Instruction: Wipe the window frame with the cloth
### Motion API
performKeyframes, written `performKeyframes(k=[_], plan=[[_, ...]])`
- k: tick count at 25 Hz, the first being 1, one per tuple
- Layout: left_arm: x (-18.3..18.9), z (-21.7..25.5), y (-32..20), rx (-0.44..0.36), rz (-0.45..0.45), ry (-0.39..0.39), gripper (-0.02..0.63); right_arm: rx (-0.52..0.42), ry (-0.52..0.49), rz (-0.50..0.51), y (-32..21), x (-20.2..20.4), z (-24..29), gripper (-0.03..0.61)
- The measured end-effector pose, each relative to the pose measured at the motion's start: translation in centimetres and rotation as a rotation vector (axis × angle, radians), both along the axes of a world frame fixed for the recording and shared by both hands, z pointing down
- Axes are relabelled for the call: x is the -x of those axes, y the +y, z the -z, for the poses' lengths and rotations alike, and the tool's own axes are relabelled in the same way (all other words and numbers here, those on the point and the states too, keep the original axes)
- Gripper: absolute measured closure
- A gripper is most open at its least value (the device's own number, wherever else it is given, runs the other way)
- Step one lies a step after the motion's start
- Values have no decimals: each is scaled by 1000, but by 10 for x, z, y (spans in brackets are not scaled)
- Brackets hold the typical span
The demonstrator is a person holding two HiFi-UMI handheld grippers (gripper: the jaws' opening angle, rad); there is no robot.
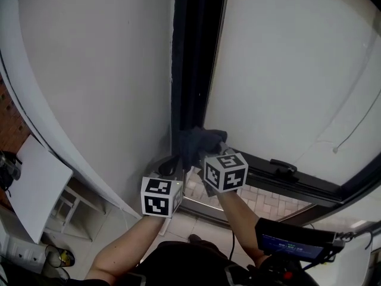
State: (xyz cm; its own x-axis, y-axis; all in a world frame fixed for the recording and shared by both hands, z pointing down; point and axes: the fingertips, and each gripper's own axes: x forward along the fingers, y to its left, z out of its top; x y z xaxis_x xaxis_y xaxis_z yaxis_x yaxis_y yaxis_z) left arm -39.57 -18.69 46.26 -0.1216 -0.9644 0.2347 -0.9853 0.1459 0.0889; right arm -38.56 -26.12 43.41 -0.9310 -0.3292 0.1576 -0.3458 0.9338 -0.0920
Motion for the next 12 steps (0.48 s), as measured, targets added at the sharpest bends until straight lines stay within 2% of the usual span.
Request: performKeyframes(k=[8,12], plan=[[-9,46,-12,-67,-32,-34,620,-75,-25,18,-2,1,44,532],[-8,74,-11,-111,-36,-21,620,-93,-35,24,1,4,63,532]])
